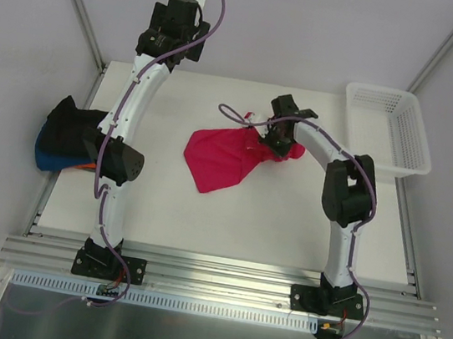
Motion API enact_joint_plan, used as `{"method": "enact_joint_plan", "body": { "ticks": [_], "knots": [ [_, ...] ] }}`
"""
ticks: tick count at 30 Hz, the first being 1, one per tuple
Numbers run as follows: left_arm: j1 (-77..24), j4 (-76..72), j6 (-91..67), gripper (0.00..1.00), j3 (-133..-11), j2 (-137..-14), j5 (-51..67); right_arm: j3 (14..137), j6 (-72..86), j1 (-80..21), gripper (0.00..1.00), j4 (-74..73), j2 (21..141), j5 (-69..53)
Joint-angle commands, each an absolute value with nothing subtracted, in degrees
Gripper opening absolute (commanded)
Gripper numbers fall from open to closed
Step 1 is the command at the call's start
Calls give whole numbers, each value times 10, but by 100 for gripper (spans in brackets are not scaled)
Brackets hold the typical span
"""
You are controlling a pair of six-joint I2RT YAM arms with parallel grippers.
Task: Fold and stack the t-shirts
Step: Flatten out the tshirt
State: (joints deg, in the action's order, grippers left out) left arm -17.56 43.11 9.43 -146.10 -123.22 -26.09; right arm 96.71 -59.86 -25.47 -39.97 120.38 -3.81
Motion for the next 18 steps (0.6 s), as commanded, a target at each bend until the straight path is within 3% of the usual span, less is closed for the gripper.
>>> {"method": "enact_joint_plan", "body": {
  "ticks": [1, 7, 13, 18],
  "knots": [
    [-174, 415, 90, 99, -1467, -1221, -268, 1089, -516, -227, 0, -443, 1181, -66],
    [-156, 404, 90, 99, -1490, -1232, -289, 1385, -459, -215, 1, -585, 1153, -184],
    [-138, 387, 97, 99, -1506, -1240, -304, 1349, -373, -227, 1, -484, 1037, -228],
    [-137, 385, 99, 99, -1506, -1238, -308, 1436, -228, -219, 0, -422, 1040, -264]
  ]
}}
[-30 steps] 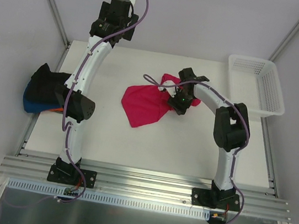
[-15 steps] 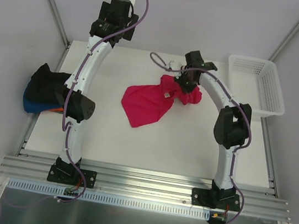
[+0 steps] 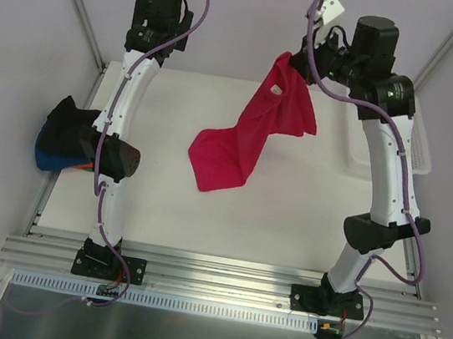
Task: Fold and stack the t-shirts
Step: Flatten out the tshirt
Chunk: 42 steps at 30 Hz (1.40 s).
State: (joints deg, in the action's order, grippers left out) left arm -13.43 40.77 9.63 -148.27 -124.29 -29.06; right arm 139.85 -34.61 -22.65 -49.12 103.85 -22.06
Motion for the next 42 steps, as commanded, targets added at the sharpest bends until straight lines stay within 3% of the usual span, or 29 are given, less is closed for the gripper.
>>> {"method": "enact_joint_plan", "body": {
  "ticks": [1, 8, 11, 16, 20, 27, 31, 33, 42],
  "knots": [
    [-138, 385, 99, 99, -1507, -1238, -309, 1437, -212, -219, 0, -404, 1035, -267],
    [-136, 385, 102, 99, -1503, -1232, -316, 1389, -192, -213, 0, -342, 1006, -240],
    [-136, 386, 103, 99, -1500, -1230, -317, 1309, -271, -207, 1, -415, 1028, -193],
    [-137, 385, 105, 99, -1495, -1224, -319, 1198, -270, -154, 0, -525, 1111, -167],
    [-136, 385, 108, 99, -1486, -1216, -323, 1115, -283, -141, 0, -539, 1077, -198],
    [-137, 383, 110, 99, -1494, -1227, -324, 1185, -405, -192, 1, -729, 1041, -403],
    [-137, 381, 109, 99, -1496, -1231, -320, 1297, -343, -197, 0, -752, 1092, -489],
    [-137, 381, 110, 99, -1495, -1231, -320, 1288, -256, -179, 1, -680, 1109, -484],
    [-138, 381, 118, 99, -1481, -1215, -323, 1295, -254, -83, 1, -661, 1347, -354]
  ]
}}
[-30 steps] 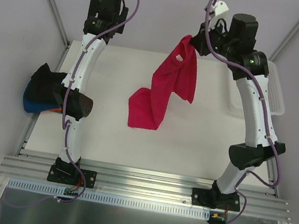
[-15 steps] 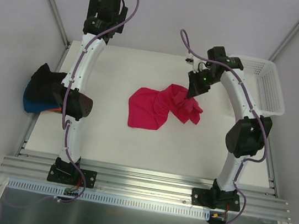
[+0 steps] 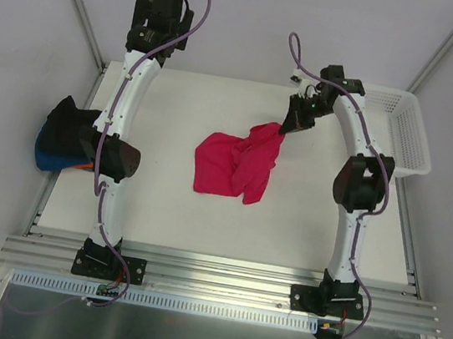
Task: Fold and stack the t-shirts
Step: Flatten out the tshirt
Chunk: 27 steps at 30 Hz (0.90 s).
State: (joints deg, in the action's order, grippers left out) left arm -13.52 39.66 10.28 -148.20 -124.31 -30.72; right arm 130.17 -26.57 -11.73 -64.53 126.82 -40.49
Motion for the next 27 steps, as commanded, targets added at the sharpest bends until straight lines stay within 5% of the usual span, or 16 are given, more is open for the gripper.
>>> {"method": "enact_joint_plan", "body": {
  "ticks": [1, 14, 15, 16, 17, 18, 21, 27],
  "knots": [
    [-139, 381, 119, 99, -1480, -1212, -324, 1298, -255, -76, 0, -661, 1360, -342],
    [-156, 372, 137, 99, -1467, -1213, -330, 1288, -241, 26, 1, -630, 1354, -227],
    [-156, 371, 136, 99, -1467, -1214, -329, 1275, -243, 29, 5, -629, 1346, -223],
    [-157, 370, 135, 99, -1470, -1217, -329, 1271, -251, 30, 20, -633, 1330, -220],
    [-160, 370, 136, 99, -1470, -1220, -328, 1269, -270, 29, 47, -634, 1318, -202],
    [-161, 369, 136, 99, -1471, -1221, -328, 1267, -275, 29, 53, -635, 1308, -189],
    [-166, 367, 137, 99, -1471, -1223, -325, 1237, -293, 29, 60, -604, 1230, -157],
    [-170, 366, 138, 99, -1469, -1223, -327, 891, -451, 6, 61, -398, 936, -224]
  ]
}}
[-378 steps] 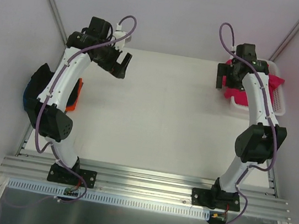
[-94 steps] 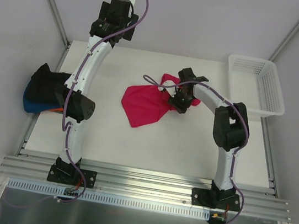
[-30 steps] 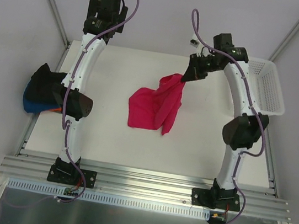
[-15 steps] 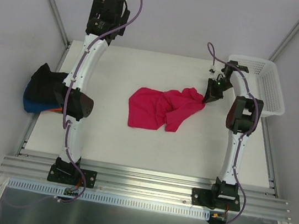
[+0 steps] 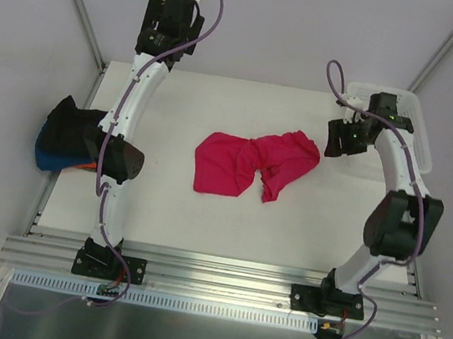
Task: Fold and stack the t-shirts
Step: Flatten out the tshirt
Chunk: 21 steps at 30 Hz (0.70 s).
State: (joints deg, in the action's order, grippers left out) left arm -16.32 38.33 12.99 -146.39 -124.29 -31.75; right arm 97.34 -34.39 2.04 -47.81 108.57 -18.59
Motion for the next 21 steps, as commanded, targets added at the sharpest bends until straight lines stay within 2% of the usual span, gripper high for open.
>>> {"method": "enact_joint_plan", "body": {
  "ticks": [1, 4, 7, 9, 10, 13, 14, 21],
  "knots": [
    [-170, 366, 139, 99, -1467, -1223, -328, 867, -487, 1, 60, -408, 913, -241],
    [-171, 365, 140, 99, -1465, -1222, -329, 825, -537, -14, 52, -525, 881, -312],
    [-171, 366, 140, 99, -1467, -1223, -330, 807, -542, -33, 50, -565, 889, -323],
    [-173, 366, 140, 99, -1469, -1223, -329, 823, -558, -51, 50, -614, 921, -343],
    [-173, 366, 140, 99, -1470, -1224, -329, 837, -572, -74, 50, -687, 972, -350],
    [-173, 366, 138, 99, -1468, -1223, -328, 876, -620, -115, 45, -792, 1047, -363],
    [-173, 366, 138, 99, -1468, -1221, -329, 879, -627, -121, 42, -795, 1071, -360],
    [-173, 366, 141, 99, -1458, -1212, -333, 839, -664, -169, 44, -705, 1055, -313]
  ]
}}
